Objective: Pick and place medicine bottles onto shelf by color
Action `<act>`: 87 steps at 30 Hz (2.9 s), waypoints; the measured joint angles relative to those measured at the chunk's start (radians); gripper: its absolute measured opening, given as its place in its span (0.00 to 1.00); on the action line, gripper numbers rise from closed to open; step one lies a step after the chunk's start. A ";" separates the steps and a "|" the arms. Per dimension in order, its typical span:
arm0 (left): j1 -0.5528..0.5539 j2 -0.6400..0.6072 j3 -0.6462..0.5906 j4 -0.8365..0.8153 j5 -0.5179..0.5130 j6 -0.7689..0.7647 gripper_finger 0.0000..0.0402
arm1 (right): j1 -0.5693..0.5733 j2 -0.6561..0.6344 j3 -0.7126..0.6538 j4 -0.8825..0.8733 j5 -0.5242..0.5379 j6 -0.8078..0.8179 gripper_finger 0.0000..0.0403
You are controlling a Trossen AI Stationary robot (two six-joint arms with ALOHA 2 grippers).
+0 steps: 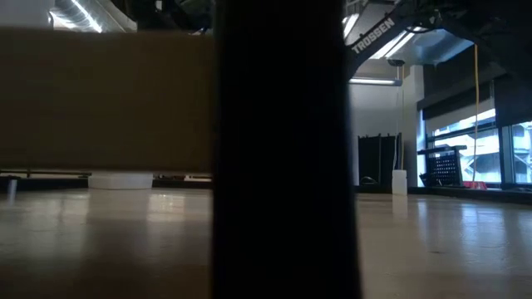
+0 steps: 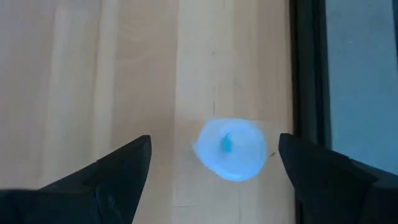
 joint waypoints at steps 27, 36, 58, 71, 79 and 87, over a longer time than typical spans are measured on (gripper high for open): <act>0.000 0.000 0.000 0.000 0.000 0.000 0.65 | 0.000 0.027 0.000 0.011 -0.024 -0.010 0.46; 0.000 0.000 0.000 0.000 0.000 0.000 0.65 | 0.002 0.021 0.003 -0.030 0.003 0.047 0.35; 0.000 0.000 0.000 0.000 0.000 0.000 0.65 | 0.238 -0.149 0.297 -0.424 0.124 0.258 0.35; -0.001 -0.009 0.001 -0.043 0.002 -0.062 0.65 | 0.465 -0.146 0.459 -0.446 0.230 0.564 0.36; -0.046 -0.179 0.001 -0.277 0.010 -0.029 0.65 | 0.547 -0.146 0.460 -0.453 0.244 0.670 0.36; -0.153 -0.424 0.001 -0.342 0.009 -0.067 0.65 | 0.616 -0.146 0.460 -0.406 0.238 0.719 0.36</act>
